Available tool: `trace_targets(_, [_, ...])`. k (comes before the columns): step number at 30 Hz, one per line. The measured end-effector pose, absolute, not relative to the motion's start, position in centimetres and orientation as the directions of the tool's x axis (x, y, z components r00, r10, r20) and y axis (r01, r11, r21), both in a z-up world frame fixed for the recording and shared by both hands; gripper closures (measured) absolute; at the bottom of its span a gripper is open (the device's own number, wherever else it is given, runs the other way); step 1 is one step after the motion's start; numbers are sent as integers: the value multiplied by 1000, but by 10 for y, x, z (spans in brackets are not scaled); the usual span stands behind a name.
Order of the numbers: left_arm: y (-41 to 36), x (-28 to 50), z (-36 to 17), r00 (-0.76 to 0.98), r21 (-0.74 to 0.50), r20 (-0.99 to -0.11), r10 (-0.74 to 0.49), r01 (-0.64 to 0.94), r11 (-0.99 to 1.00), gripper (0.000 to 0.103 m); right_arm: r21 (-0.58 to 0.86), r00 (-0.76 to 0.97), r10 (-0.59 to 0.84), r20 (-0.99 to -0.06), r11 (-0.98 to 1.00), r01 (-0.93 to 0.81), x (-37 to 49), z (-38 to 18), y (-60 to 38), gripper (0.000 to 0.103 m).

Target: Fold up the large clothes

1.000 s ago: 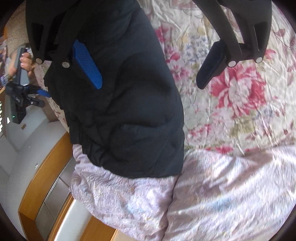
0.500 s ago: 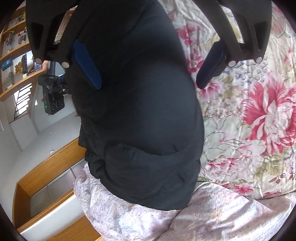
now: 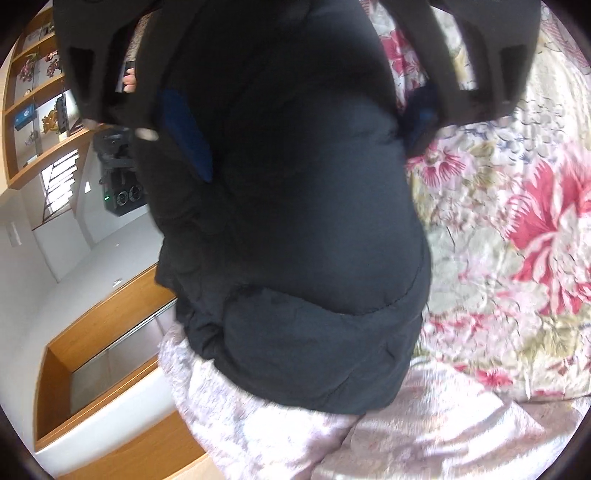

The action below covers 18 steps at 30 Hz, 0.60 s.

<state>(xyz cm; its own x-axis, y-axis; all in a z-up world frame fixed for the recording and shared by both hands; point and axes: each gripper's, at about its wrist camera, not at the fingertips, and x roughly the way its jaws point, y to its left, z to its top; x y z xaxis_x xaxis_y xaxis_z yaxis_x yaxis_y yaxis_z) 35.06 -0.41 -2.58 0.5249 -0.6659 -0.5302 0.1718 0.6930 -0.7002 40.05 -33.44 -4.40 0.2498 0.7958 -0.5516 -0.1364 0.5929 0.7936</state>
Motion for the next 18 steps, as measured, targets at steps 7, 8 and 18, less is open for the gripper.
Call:
trace_targets(7, [37,336,10,613,-690,-451,-648,221,689,49,812,247,825,-509,555,-180,402,-37,-295,67])
trace_targets(8, [43,333,15,627,-683,-445,-639,225,695,49,813,249,828,-502,550,-190,405,-33,-289,68])
trace_targets(18, [109,306,27,723,-644,-443,-530,155,749,51,786,209,848,-486,529,-319,426,-5,-222,71])
